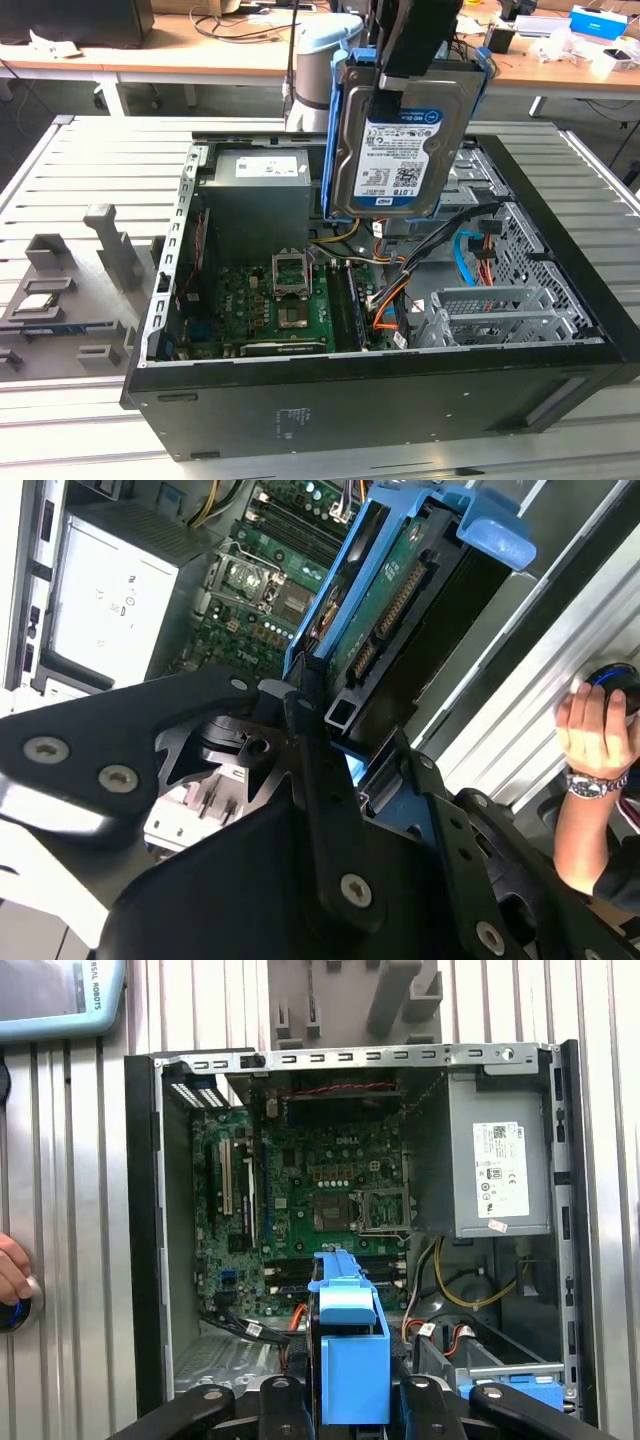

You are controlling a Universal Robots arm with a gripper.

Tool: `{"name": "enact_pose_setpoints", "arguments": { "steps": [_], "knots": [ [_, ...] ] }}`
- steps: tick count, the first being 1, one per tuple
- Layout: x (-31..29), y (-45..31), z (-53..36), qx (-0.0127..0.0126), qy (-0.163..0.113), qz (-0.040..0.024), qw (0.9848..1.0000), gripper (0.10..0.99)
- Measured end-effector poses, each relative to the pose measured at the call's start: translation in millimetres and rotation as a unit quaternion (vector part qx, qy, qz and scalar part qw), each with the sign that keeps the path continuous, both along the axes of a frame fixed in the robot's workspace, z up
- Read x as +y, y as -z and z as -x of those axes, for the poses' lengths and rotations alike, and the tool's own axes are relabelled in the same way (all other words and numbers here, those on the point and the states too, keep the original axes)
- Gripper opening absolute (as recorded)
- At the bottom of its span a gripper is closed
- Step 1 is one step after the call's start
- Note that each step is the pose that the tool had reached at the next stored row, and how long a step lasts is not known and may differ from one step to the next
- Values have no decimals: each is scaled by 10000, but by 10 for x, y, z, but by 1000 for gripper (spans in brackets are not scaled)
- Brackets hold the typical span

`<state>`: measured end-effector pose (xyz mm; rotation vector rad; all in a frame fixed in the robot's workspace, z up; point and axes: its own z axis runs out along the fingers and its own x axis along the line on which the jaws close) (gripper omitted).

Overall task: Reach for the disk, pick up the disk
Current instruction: 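Pick up the disk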

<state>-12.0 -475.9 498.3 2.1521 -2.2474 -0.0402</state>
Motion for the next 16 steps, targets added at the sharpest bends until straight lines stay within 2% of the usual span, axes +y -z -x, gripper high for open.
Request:
{"name": "enact_pose_setpoints", "arguments": {
  "steps": [1, 3, 7, 9, 13, 16],
  "knots": [
    [-16, 0, 0, 0, 0, 0, 10000, 369],
    [-90, 0, 0, 0, 0, 0, 10000, 369],
    [-175, 1, 0, 0, 0, 0, 10000, 369],
    [-257, 1, 0, 0, 0, 0, 10000, 369],
    [-338, 2, 0, 0, 0, 2, 10000, 369],
    [-428, 6, 0, 0, 0, 4, 10000, 369]
  ]
}}
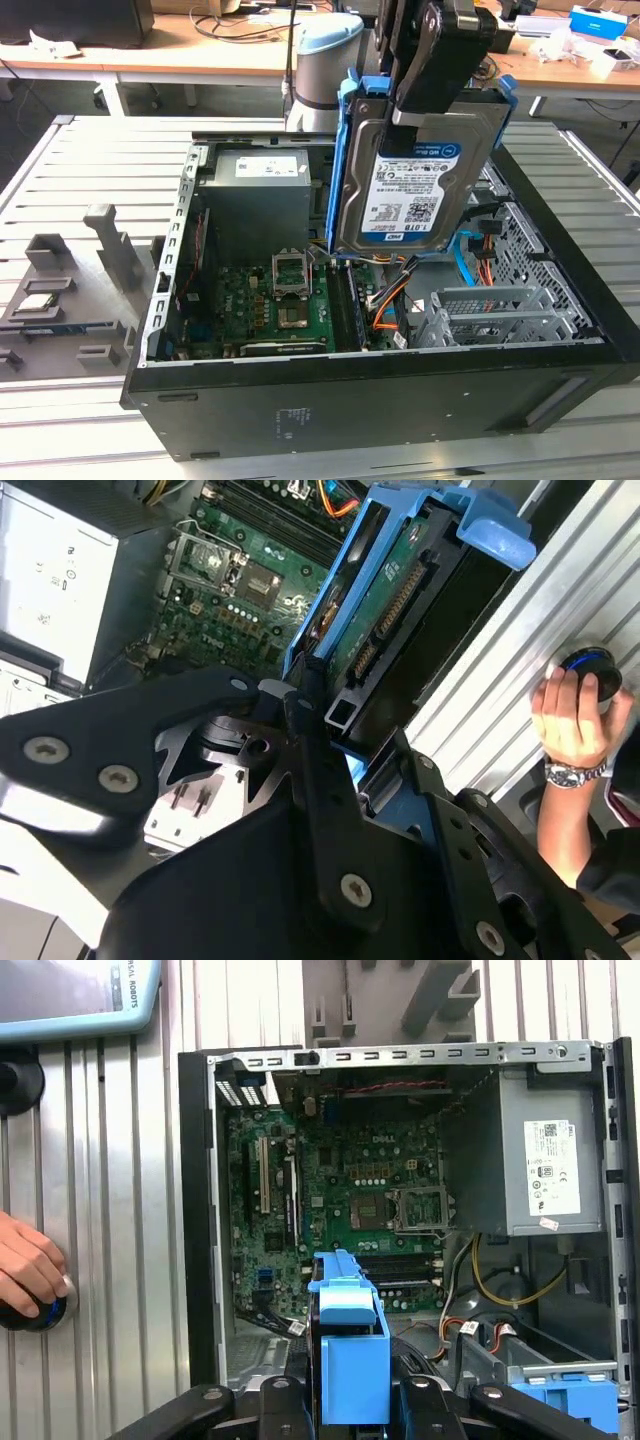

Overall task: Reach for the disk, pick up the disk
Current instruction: 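Pick up the disk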

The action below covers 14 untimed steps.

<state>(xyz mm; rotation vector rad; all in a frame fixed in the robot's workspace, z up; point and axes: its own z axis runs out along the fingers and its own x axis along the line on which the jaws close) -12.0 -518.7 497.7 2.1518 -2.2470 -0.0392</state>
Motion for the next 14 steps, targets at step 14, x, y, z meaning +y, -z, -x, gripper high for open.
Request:
{"name": "enact_pose_setpoints", "arguments": {
  "steps": [14],
  "knots": [
    [-95, 176, -20, 3, 1, 26, 10000, 369]
  ]
}}
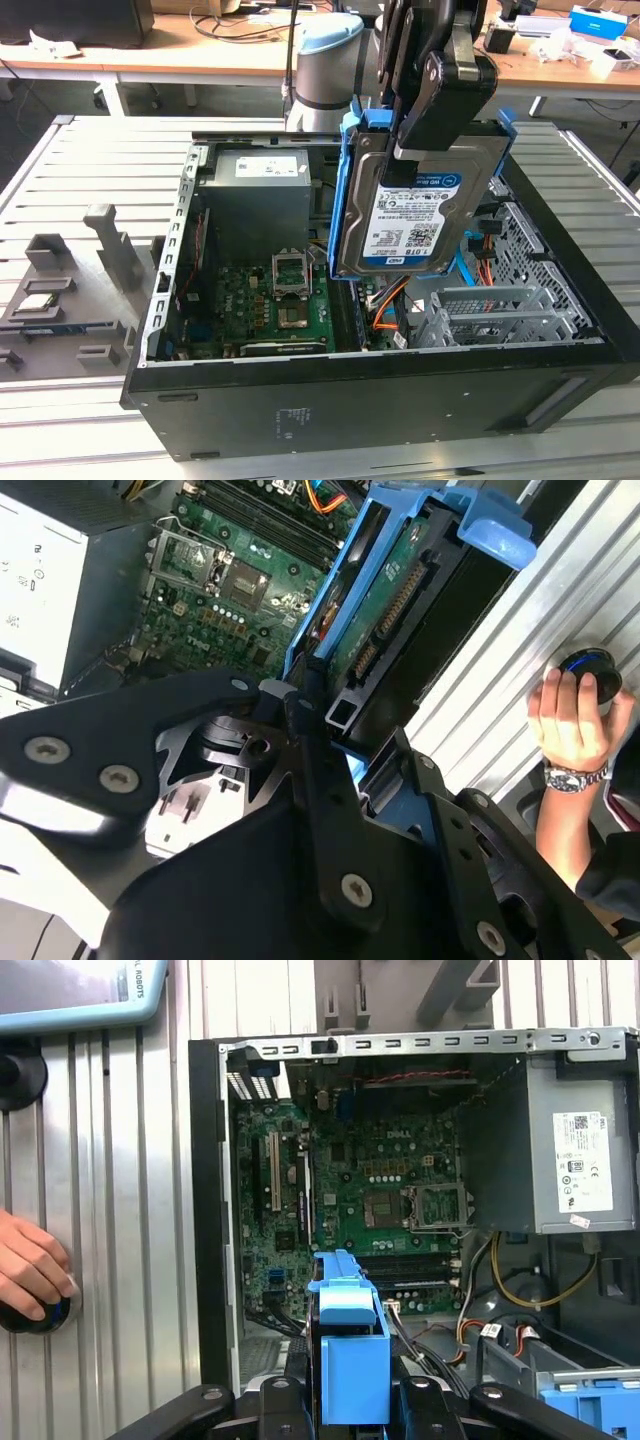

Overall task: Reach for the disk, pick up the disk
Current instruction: 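Pick up the disk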

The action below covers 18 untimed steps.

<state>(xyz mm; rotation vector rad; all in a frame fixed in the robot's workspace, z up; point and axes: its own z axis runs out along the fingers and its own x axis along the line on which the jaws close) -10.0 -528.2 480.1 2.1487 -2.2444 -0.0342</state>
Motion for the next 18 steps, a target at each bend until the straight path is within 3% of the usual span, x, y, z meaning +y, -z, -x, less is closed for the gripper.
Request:
{"name": "enact_pose_setpoints", "arguments": {
  "steps": [7, 11, 18],
  "knots": [
    [-2, 3, -1, 0, -1, 5, 10000, 369],
    [-36, 4, -1, 0, -1, 67, 10000, 369],
    [-215, 6, -1, 0, -1, 85, 10000, 369]
  ]
}}
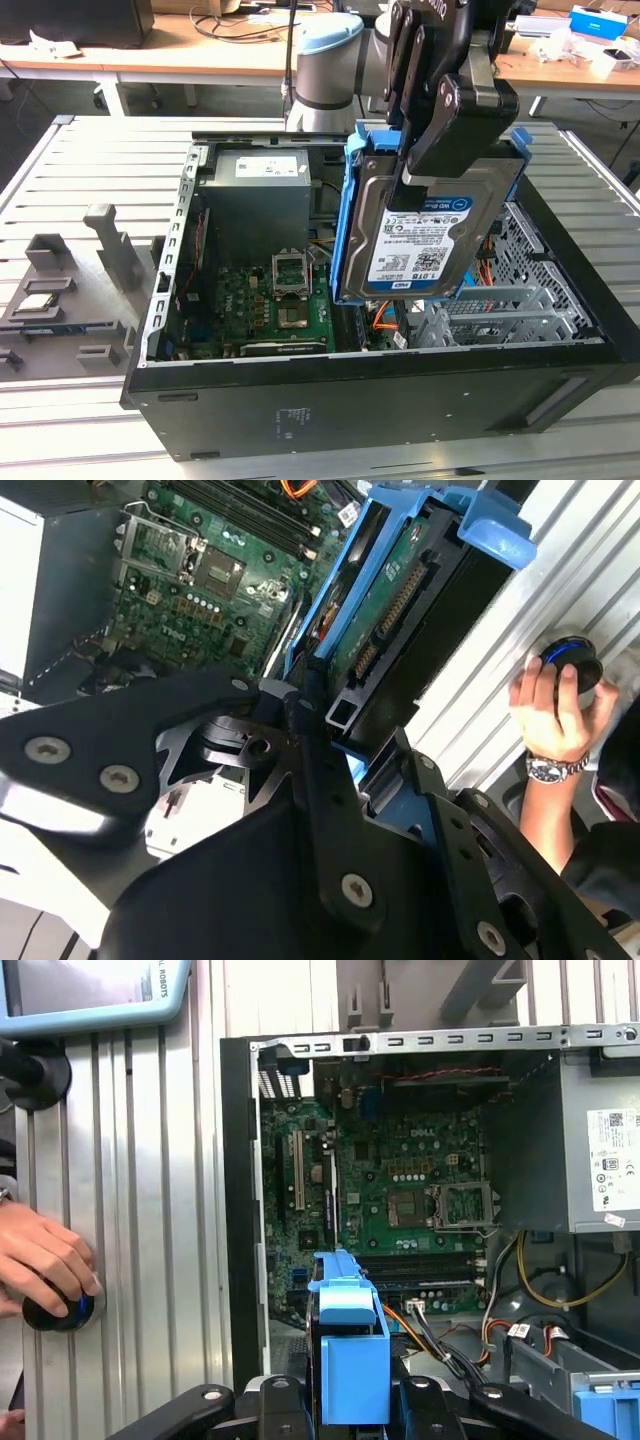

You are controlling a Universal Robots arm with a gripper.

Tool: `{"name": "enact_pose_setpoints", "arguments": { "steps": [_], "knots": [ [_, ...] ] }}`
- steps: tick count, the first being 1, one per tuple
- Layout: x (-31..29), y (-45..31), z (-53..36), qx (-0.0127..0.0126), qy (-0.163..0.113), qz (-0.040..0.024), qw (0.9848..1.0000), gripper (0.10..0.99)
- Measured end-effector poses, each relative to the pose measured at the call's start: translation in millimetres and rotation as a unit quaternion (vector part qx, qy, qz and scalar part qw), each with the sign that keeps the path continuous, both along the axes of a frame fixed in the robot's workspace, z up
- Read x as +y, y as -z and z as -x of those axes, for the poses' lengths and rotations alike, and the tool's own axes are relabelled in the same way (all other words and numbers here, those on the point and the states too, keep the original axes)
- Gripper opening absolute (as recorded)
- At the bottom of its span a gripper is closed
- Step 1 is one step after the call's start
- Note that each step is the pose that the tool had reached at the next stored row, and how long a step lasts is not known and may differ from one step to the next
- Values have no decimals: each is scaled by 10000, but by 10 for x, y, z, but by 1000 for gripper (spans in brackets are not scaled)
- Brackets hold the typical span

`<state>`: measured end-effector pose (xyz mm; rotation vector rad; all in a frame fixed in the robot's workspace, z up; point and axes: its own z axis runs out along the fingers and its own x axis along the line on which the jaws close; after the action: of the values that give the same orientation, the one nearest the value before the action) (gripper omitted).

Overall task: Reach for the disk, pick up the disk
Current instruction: 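Pick up the disk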

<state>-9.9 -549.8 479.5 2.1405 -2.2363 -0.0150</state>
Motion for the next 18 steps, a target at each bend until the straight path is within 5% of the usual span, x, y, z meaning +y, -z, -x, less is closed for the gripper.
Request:
{"name": "enact_pose_setpoints", "arguments": {
  "steps": [4, 8, 18],
  "knots": [
    [-38, 2, -64, 4, 0, 0, 10000, 369],
    [-39, 7, -307, 23, 0, 0, 10000, 369],
    [-39, 12, -539, 24, 0, 0, 10000, 369]
  ]
}}
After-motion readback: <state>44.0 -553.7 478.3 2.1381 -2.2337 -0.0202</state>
